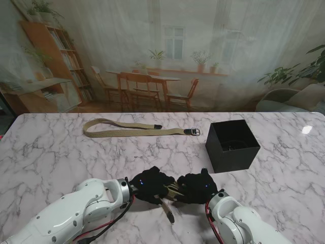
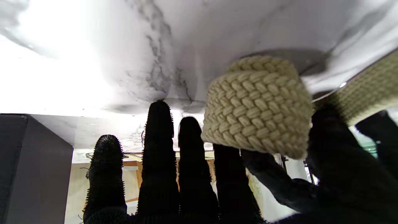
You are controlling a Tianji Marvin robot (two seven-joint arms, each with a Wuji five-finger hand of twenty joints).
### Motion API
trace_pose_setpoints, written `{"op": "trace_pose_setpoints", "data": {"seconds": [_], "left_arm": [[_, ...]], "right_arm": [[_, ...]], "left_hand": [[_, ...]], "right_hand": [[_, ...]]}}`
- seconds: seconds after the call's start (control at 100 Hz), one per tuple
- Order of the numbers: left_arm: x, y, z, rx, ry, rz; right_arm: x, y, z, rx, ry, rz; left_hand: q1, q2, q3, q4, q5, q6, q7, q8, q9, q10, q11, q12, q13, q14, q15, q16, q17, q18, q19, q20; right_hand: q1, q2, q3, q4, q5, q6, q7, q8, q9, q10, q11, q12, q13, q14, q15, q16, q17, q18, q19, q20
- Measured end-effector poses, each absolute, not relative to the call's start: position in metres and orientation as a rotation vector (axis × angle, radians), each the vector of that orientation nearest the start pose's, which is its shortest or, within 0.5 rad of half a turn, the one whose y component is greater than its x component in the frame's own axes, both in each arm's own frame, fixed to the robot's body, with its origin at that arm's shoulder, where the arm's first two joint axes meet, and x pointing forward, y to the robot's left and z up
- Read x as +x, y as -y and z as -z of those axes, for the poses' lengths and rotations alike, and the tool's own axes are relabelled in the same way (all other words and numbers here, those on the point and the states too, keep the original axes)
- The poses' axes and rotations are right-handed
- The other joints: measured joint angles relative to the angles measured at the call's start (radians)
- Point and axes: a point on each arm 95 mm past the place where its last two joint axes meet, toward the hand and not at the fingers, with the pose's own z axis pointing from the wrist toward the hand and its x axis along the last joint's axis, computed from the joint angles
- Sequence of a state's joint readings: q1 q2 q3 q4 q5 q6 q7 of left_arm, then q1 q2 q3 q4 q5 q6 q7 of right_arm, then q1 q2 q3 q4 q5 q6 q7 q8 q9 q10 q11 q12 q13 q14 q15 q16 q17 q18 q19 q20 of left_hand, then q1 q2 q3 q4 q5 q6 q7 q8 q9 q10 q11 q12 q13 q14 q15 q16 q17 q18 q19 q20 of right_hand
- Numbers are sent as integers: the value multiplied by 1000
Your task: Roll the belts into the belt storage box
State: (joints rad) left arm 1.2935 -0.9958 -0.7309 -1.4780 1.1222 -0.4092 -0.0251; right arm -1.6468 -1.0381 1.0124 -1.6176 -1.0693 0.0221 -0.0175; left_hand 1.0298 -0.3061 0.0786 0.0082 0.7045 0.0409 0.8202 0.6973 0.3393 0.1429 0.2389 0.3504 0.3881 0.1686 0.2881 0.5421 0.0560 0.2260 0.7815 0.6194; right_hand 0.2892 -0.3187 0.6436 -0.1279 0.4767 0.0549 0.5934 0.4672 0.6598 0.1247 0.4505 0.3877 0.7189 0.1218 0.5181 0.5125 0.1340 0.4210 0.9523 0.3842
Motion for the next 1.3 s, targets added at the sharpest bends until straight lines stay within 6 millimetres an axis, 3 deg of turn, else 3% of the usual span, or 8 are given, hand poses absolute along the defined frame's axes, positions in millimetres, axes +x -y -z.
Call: {"op": "trace_pose_setpoints", "data": {"seconds": [0.12,0.24,0.36,0.45,0.69,0.9,1.06,1.3], "left_arm": [[368,102,370,-549,-2290,1575],[369,101,369,-548,-2291,1572],[368,100,367,-549,-2288,1568],[365,98,364,-537,-2287,1566],[359,95,362,-522,-2281,1574],[358,98,364,-509,-2290,1572],[360,98,365,-509,-2287,1569],[361,97,365,-498,-2284,1559]], "right_arm": [[333,-49,388,1124,-1814,-1402],[330,-51,391,1095,-1807,-1398],[329,-54,394,1076,-1798,-1390],[329,-56,395,1076,-1787,-1381],[327,-54,396,1035,-1813,-1384],[324,-46,397,1094,-1780,-1446],[317,-40,398,1081,-1773,-1462],[313,-35,394,1078,-1691,-1529]], "left_hand": [[0,0,0,0,0,0,2,0,0,0,-2,1,0,0,0,0,0,0,0,0],[0,0,-2,0,0,0,3,0,2,0,-3,1,0,0,0,0,0,0,0,0],[0,0,-5,0,0,0,3,-1,25,-14,0,2,0,0,0,0,0,0,0,0],[0,0,-5,0,0,0,4,-1,25,-12,0,2,0,0,0,0,0,0,0,0],[0,0,-10,0,0,0,5,-1,37,-12,12,6,0,0,0,0,-1,0,0,0],[0,0,-11,0,0,5,13,-1,37,-12,12,6,0,0,0,0,-1,0,0,0],[-1,0,-11,0,0,5,16,-1,37,-12,12,6,0,-3,0,0,-1,0,0,0],[-2,10,-13,0,0,6,16,-10,37,-11,11,15,0,-3,0,0,-4,0,0,0]], "right_hand": [[-26,-51,14,1,-58,40,-36,0,-153,39,52,-10,-48,13,45,7,-2,-19,1,25],[-26,-95,50,1,-82,60,-36,3,-213,60,85,-12,-89,23,105,16,-2,-25,11,41],[25,-104,98,1,-100,33,91,139,-236,62,123,-6,-108,40,158,32,0,-33,39,44],[23,-126,123,1,-110,20,103,149,-262,65,126,-10,-112,42,168,34,0,-37,40,44],[-27,-119,104,1,-144,22,-57,12,-274,74,126,-26,-130,45,169,40,-2,-38,41,44],[-26,-101,96,1,-129,24,-87,-4,-273,74,126,-27,-157,51,151,-31,4,-49,62,44],[-24,-83,96,1,-124,36,-87,-5,-270,74,126,-36,-171,27,-9,-108,14,-61,79,53],[-24,-70,94,1,-53,48,-76,-18,-227,74,126,-45,-176,25,-67,-131,26,-63,94,55]]}}
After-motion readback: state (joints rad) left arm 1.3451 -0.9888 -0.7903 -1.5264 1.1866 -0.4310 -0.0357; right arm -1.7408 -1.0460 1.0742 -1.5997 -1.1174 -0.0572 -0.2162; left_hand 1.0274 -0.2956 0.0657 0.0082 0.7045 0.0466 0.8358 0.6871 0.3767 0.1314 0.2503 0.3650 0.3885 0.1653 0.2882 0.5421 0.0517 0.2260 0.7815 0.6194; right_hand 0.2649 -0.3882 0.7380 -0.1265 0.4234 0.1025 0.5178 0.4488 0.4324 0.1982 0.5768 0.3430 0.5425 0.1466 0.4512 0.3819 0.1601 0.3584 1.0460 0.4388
